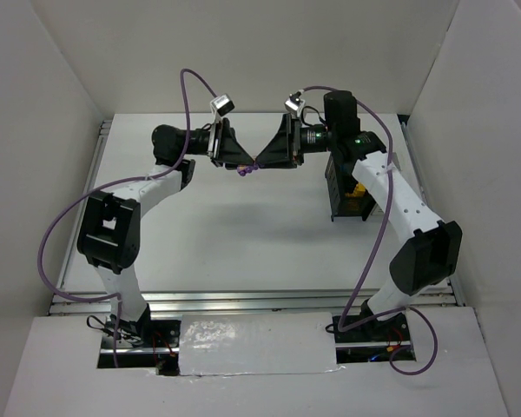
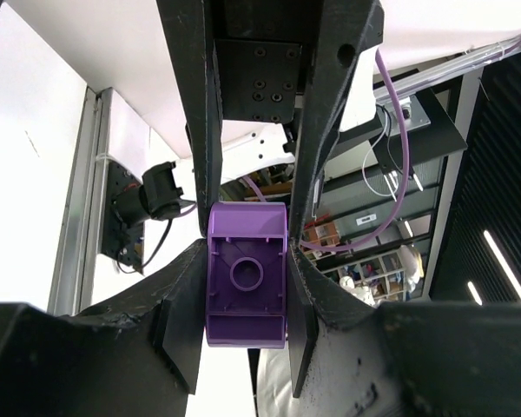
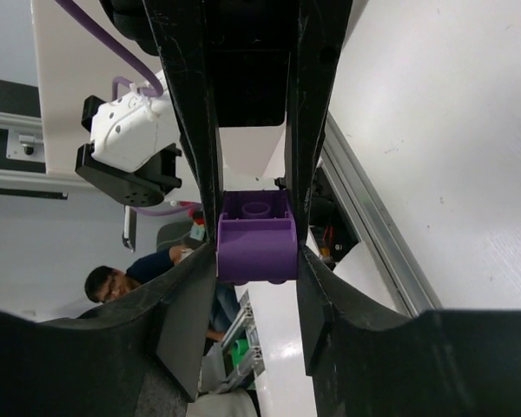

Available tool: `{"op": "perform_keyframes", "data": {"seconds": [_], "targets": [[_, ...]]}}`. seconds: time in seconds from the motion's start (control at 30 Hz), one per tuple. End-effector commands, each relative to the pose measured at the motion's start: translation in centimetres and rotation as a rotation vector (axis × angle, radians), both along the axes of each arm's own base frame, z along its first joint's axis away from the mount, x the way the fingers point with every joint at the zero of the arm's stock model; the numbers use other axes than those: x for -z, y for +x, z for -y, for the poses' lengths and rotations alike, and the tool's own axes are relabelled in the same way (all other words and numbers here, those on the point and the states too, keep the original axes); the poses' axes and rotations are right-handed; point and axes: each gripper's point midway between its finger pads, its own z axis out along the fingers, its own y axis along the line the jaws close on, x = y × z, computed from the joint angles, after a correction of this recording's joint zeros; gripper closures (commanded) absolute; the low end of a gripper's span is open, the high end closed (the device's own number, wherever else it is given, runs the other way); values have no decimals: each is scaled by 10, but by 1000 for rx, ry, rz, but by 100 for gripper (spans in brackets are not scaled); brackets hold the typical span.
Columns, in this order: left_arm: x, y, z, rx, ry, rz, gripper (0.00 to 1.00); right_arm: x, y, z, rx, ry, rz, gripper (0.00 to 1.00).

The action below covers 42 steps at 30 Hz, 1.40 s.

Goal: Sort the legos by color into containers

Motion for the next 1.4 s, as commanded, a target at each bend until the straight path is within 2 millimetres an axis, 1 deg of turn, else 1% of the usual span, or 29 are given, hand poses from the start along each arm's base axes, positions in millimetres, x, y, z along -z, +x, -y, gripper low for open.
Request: {"op": "perform_keyframes", "data": {"seconds": [0.0,0.13,0.17,0.23,0.27,0.33,0.37,0.4,0.43,0.47,0.63,0.7,0.77,0.8,0.83,0.87,0.93,0.97,1.0,1.03,1.07,1.1,1.13,1.17,1.2,1.23,1.3,1.33,1.37], "targets": [[-19,-28,-4,14,-129,420,100,-23,-4,-1,-30,61,67,53],[-23,-32,-4,28,-138,436,100,-19,-2,-3,-24,58,53,57],[-23,-33,-3,33,-138,430,100,-19,0,-3,-22,59,51,66],[-22,-34,-2,43,-134,432,100,-19,2,-5,-17,61,40,77],[-22,-35,-2,47,-134,437,100,-21,3,-6,-18,72,54,98],[-22,-36,-2,50,-133,440,100,-21,3,-7,-24,80,54,100],[-22,-35,-2,48,-128,433,78,-22,3,-7,-27,84,72,100],[-21,-33,-2,44,-124,424,67,-20,3,-5,-27,81,85,100],[-21,-31,-3,36,-126,425,42,-19,2,-5,-29,81,90,100],[-20,-27,-5,21,-121,402,1,-19,3,-4,-30,84,104,100],[-20,-15,-14,-29,-113,392,1,-16,3,-1,-24,49,135,100],[-17,-4,-17,-60,-90,326,0,-9,12,1,7,3,178,100],[-15,7,-24,-115,-80,331,0,11,21,8,67,-86,148,100],[-11,19,-27,-155,-55,241,1,18,27,12,87,-124,178,100],[-12,28,-37,-212,-45,297,1,27,31,20,124,-167,155,100],[-8,37,-43,-252,-21,271,1,30,37,26,159,-187,163,100],[31,71,-61,-414,145,155,0,30,50,44,254,-209,185,100],[26,86,-69,-491,233,175,0,27,54,53,300,-216,194,100],[62,124,-94,-700,467,225,0,27,65,64,378,-245,207,100],[98,114,-112,-739,665,51,1,28,74,78,446,-276,213,100],[102,121,-126,-800,736,39,0,31,80,89,505,-308,228,100],[116,122,-140,-838,787,-35,0,39,95,109,620,-373,233,100],[135,123,-171,-918,862,-134,0,42,103,122,685,-394,235,100],[158,113,-182,-930,901,-210,0,51,109,143,763,-416,201,100],[169,110,-203,-978,924,-268,0,51,122,166,882,-449,219,100],[195,98,-220,-1015,1016,-325,0,56,126,184,957,-483,213,100],[205,87,-237,-1048,1093,-320,0,61,130,224,1118,-579,216,100],[216,78,-249,-1070,1174,-343,1,56,129,239,1176,-618,228,100],[218,74,-253,-1078,1202,-341,0,54,129,254,1237,-656,230,100]]}}
